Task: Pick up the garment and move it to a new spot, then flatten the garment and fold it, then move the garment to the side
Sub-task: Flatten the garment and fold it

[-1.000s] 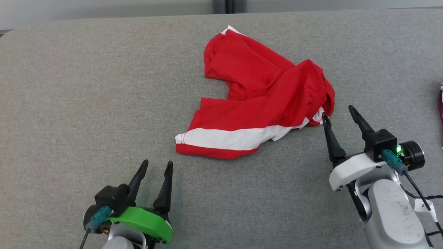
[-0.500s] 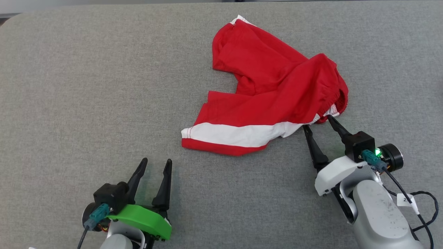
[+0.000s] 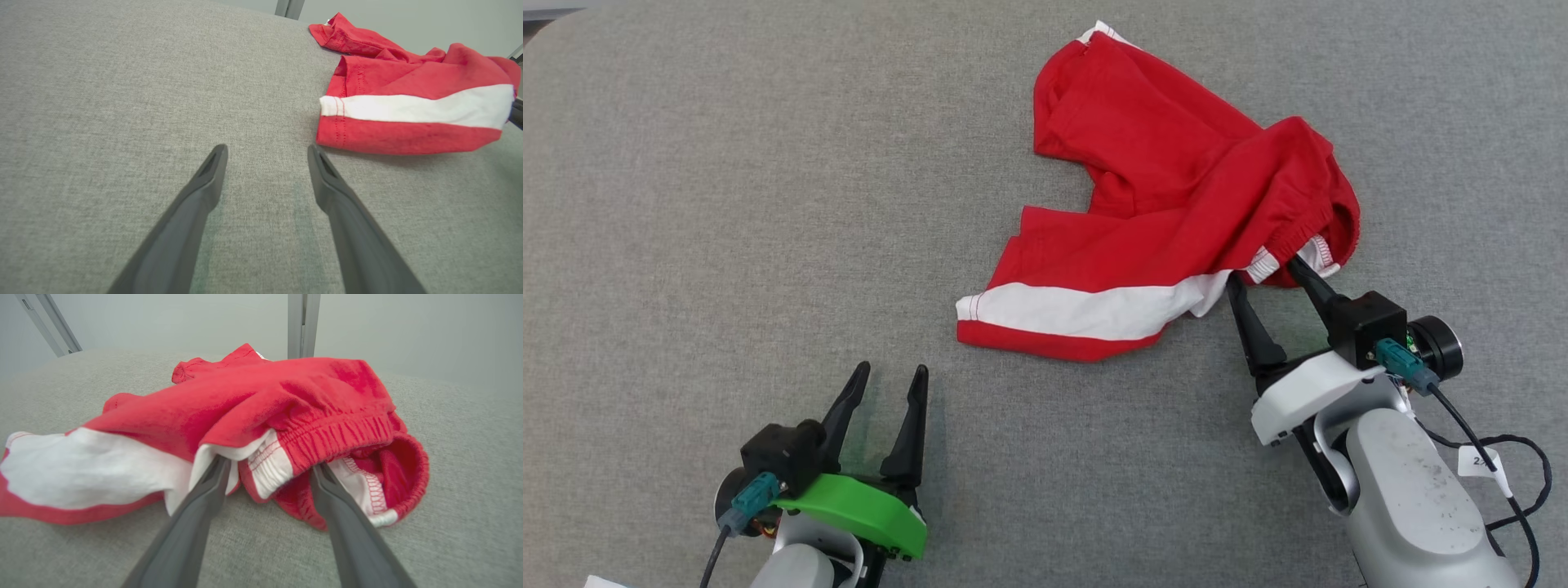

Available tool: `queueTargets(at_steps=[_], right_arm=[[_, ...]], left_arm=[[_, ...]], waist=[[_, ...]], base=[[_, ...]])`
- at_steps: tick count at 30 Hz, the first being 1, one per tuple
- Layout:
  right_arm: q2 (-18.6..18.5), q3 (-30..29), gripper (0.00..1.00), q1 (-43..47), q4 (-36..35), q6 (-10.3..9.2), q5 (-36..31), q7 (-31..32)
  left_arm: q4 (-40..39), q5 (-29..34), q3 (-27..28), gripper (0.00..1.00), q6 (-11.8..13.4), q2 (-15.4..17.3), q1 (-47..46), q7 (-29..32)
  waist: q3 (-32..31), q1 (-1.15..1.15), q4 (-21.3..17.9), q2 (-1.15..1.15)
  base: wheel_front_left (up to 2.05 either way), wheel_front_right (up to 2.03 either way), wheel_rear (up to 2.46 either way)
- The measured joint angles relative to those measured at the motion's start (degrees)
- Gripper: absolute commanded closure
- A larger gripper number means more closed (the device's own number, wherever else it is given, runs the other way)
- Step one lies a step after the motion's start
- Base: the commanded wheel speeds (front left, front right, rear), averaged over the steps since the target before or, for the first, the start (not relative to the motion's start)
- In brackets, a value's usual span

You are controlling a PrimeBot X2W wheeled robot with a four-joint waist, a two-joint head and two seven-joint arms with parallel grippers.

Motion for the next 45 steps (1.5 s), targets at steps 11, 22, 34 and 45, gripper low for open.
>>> queueTargets(at_steps=[11, 22, 34, 45], right_arm=[[0.02, -1.24, 1.0, 0.12, 0.6, 0.0, 3.16, 0.01], [-0.7, -8.54, 1.0, 6.11, -0.44, 0.0, -0.49, 0.01], [-0.82, -14.71, 0.0, 6.93, 0.23, 0.0, -5.64, 0.02], [-0.05, -13.84, 0.0, 7.3, -9.98, 0.0, -5.1, 0.0]], left_arm=[[0.35, 0.02, 0.77, 0.0, 0.0, 0.03, 0.03, 0.0], [-0.3, 1.65, 1.82, 0.0, 0.0, -0.77, 2.05, 0.0], [-2.5, 2.07, -1.15, 0.0, 0.0, -0.99, 1.52, 0.0], [-2.87, -1.89, -10.91, 0.0, 0.0, 1.32, -5.15, 0.0]], waist=[[-0.91, 0.0, -0.39, 0.0], [-4.4, 0.0, -4.14, 0.0], [-5.26, 0.0, -7.9, 0.0], [-1.8, 0.0, -10.68, 0.0]], base=[[0.0, 0.0, 0.0], [0.0, 0.0, 0.0], [0.0, 0.0, 0.0], [0.0, 0.0, 0.0]])
